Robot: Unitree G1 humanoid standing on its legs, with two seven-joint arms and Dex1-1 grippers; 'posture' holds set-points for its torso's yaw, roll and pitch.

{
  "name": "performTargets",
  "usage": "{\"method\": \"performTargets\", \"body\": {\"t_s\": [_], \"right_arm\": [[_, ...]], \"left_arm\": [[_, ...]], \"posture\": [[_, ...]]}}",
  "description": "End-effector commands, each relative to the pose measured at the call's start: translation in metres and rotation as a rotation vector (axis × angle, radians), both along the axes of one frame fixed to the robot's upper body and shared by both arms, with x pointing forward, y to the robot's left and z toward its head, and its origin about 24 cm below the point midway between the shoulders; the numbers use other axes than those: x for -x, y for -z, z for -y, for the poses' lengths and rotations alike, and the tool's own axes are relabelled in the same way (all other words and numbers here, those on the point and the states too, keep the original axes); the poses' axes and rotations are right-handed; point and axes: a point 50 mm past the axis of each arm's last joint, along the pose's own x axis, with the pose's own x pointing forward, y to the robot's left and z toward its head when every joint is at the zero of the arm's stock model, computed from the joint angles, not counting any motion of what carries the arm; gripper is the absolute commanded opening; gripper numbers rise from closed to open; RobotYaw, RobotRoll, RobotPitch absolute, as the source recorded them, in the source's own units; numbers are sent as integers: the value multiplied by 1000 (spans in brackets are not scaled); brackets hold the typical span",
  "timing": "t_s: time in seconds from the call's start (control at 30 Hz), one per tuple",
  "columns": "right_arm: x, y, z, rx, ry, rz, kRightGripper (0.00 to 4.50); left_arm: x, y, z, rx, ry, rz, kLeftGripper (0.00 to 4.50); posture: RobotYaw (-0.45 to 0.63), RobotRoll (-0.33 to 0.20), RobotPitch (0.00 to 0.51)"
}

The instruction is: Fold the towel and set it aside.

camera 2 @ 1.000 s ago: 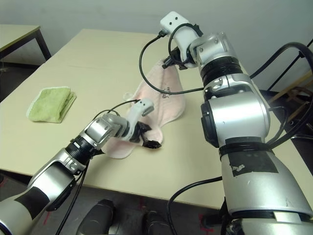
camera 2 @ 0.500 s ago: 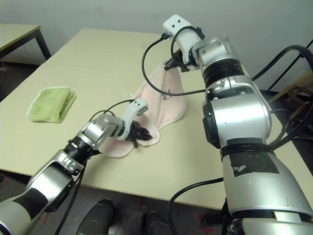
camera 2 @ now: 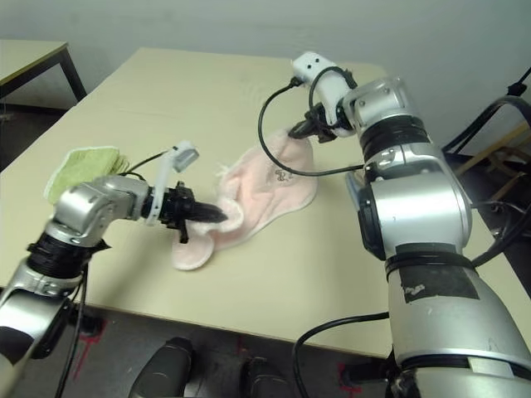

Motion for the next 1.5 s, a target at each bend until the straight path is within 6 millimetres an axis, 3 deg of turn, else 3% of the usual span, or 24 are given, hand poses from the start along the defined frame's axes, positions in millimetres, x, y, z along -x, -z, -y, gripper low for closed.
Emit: {"method": "performTargets", "body": {"t_s": [0.03,0.17,0.33,0.57,0.67,0.8,0.93,1.13,1.3,1.5], "right_arm": [[3,1,-3,5,-69,-13,0],[-4,1,-7,-36,-86,127,0],[-18,-23,-15,-87,4,440,0],[-17,-79,-9,-226,101,721,0],[-9,-95,-2,-308,68,760,0],[5,-75,10,-385,-119,563,0],[24,-28,23,-440,-237,291,0],[65,56,40,-437,-159,33,0],[89,85,46,-435,-158,-51,0],[115,93,46,-436,-218,-179,0]], "left_arm": [[-15,-10,-17,5,-61,50,26],[-48,-24,-39,-17,-218,191,26],[-86,-58,-65,0,-411,453,26],[-99,-113,-85,62,-575,802,26],[-94,-122,-91,57,-533,872,26],[-82,-93,-98,-17,-337,808,26],[-62,-40,-106,-39,-213,677,26],[-27,33,-110,-44,-130,494,26],[-10,49,-114,-40,-74,379,26],[8,50,-123,-53,-2,224,26]], "posture": [[261,0,95],[263,0,89],[266,0,83],[252,0,79],[242,0,80],[227,0,86],[221,0,90],[213,0,96],[209,0,101],[209,0,104]]}}
